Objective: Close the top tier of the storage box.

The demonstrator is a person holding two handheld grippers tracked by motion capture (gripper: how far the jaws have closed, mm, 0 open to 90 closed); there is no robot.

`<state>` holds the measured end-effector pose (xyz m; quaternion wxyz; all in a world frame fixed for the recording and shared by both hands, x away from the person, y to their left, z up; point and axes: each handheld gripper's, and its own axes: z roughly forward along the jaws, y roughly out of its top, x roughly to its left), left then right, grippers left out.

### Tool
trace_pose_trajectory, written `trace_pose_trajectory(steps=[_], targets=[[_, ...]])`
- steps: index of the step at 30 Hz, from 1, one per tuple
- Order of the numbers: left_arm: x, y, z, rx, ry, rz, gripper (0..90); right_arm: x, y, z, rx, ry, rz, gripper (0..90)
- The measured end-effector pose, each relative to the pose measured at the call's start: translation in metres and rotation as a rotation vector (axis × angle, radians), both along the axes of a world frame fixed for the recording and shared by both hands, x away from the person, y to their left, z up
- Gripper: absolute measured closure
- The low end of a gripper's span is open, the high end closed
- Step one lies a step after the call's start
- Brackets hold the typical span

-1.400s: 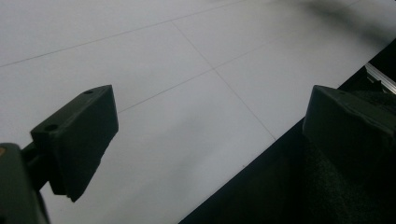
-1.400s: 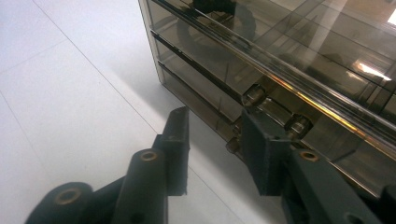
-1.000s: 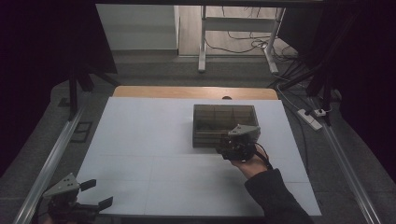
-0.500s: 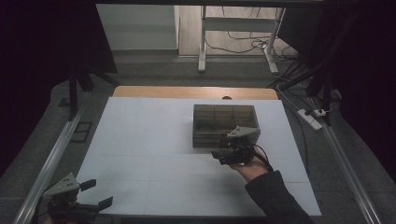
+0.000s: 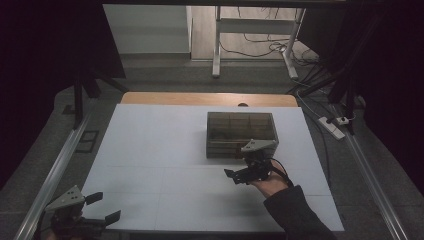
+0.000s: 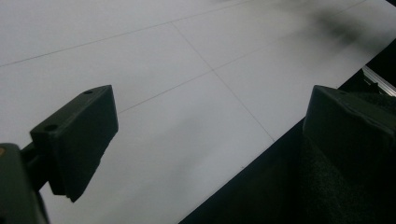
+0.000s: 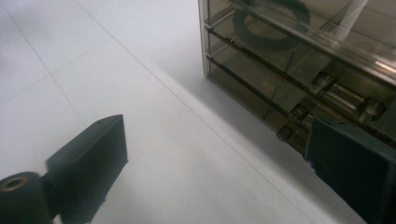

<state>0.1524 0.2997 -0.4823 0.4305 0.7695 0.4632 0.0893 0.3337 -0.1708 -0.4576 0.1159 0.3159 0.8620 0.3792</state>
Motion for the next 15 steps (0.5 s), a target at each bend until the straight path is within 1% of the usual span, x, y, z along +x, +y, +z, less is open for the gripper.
trace_pose_trajectory(steps=[3,7,15], targets=[[-0.0001,0.0001,0.0,-0.001,0.0,0.0,4.2,-0.0021,0.0002,-0.0018,-0.012,0.006,0.007,0.9],[-0.0001,0.0003,0.0,-0.003,0.0,0.0,4.1,-0.0044,0.0001,-0.0035,-0.031,-0.003,0.021,0.0],[-0.0001,0.0006,-0.0001,-0.007,-0.001,0.001,4.1,-0.007,-0.0032,-0.0033,-0.019,-0.003,0.029,0.0]])
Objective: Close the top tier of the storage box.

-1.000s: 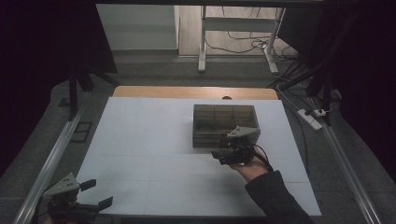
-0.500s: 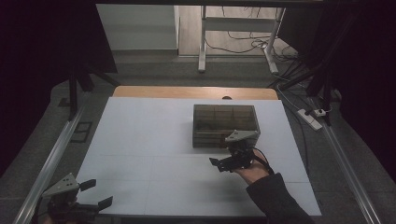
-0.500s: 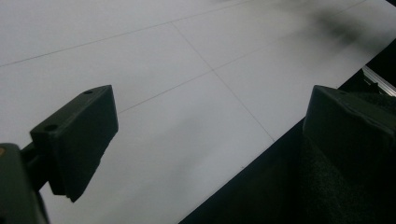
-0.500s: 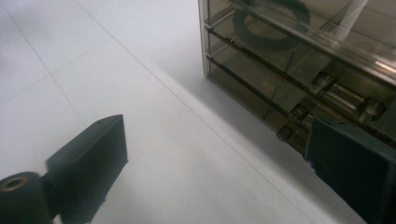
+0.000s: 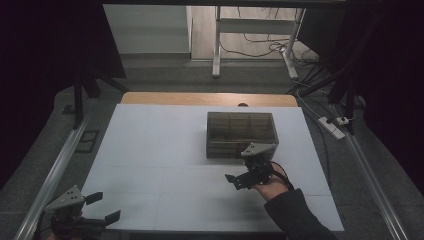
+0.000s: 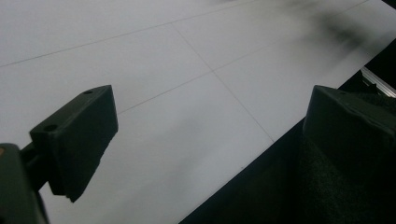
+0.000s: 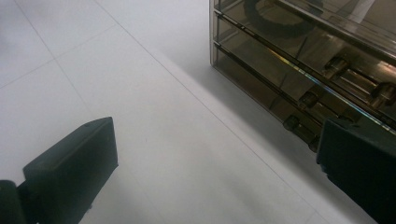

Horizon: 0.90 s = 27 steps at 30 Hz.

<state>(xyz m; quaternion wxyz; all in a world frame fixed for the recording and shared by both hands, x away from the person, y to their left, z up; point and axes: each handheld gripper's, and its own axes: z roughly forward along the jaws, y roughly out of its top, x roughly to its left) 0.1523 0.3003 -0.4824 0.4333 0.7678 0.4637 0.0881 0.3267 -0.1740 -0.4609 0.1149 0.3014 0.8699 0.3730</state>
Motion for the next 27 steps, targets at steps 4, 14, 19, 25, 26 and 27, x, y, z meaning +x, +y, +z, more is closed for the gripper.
trace_pose_trajectory(steps=[4,14,19,25,26,27], targets=[[0.0,0.0,0.0,-0.003,0.001,0.001,4.1,-0.002,-0.003,0.001,0.004,0.001,-0.008,0.0],[0.0,0.001,0.0,-0.012,-0.003,0.005,4.0,-0.008,-0.009,0.002,-0.008,-0.003,-0.007,0.0],[-0.001,0.002,0.0,-0.016,-0.004,0.006,3.9,-0.013,-0.009,0.004,-0.011,-0.009,-0.006,0.0],[-0.001,0.002,0.0,-0.015,-0.005,0.006,3.9,-0.019,-0.014,0.005,-0.011,-0.019,-0.005,0.0],[-0.001,0.002,0.0,-0.015,-0.005,0.005,3.9,-0.02,-0.015,0.006,-0.016,-0.021,-0.006,0.0],[-0.001,0.002,0.0,-0.014,-0.006,0.005,3.9,-0.021,-0.016,0.005,-0.015,-0.023,-0.006,0.0]])
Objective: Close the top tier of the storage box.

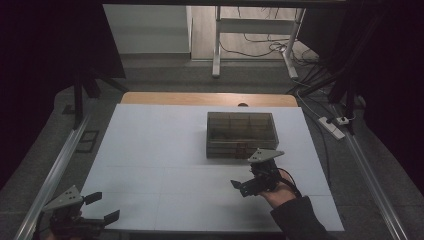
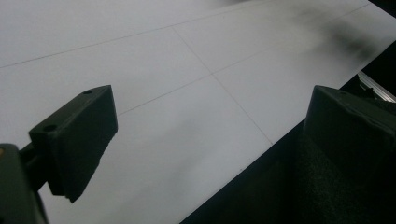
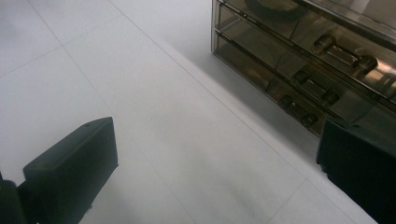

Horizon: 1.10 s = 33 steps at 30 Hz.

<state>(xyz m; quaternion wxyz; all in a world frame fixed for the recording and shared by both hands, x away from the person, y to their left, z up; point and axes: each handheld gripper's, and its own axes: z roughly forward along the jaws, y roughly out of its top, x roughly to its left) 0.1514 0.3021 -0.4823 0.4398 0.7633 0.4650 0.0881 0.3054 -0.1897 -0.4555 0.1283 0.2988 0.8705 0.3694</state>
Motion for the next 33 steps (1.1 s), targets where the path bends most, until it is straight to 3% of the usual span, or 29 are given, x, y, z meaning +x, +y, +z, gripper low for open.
trace_pose_trajectory(steps=[33], targets=[[0.0,0.001,0.0,-0.006,-0.006,-0.003,3.8,-0.024,-0.018,-0.004,-0.045,0.008,-0.005,0.0]])
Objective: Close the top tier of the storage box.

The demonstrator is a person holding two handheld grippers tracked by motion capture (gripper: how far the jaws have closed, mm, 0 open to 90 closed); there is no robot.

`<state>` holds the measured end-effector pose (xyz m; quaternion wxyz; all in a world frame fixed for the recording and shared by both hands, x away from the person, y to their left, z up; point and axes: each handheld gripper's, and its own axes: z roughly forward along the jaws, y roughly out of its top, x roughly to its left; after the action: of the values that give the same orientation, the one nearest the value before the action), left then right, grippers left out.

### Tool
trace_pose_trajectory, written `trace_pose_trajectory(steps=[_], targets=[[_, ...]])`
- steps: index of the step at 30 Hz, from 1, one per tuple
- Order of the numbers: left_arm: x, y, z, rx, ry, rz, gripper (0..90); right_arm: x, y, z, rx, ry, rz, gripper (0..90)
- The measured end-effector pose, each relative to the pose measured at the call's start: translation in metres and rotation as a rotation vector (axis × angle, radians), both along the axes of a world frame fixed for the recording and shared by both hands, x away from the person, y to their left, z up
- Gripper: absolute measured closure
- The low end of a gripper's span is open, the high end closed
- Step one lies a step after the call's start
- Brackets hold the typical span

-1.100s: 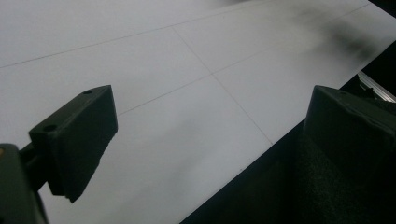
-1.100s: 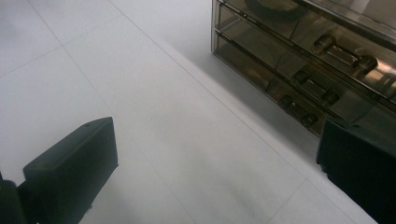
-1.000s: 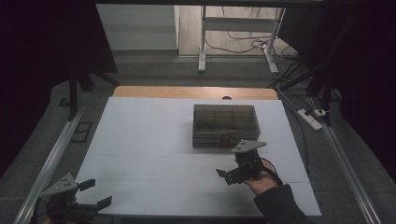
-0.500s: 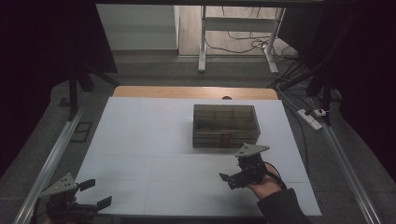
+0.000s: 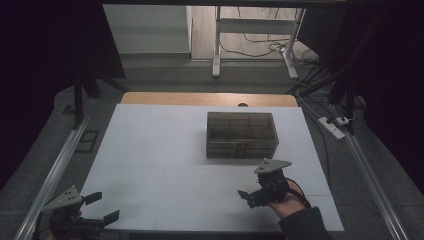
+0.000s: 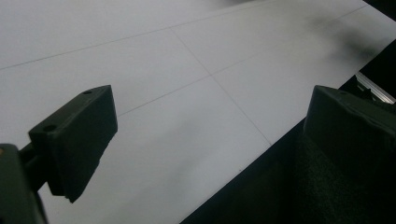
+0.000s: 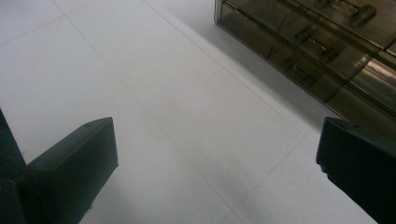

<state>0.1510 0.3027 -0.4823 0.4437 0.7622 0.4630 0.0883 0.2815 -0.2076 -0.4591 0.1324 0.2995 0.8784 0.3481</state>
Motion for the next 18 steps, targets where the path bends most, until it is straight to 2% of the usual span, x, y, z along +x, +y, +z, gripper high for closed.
trace_pose_trajectory(steps=[10,18], targets=[[0.0,0.0,0.0,-0.001,-0.004,0.001,3.7,-0.007,-0.009,0.003,-0.004,-0.016,-0.015,0.0],[0.0,0.0,0.0,0.005,-0.002,0.007,3.2,-0.012,-0.019,0.005,0.016,-0.022,-0.04,0.0]])
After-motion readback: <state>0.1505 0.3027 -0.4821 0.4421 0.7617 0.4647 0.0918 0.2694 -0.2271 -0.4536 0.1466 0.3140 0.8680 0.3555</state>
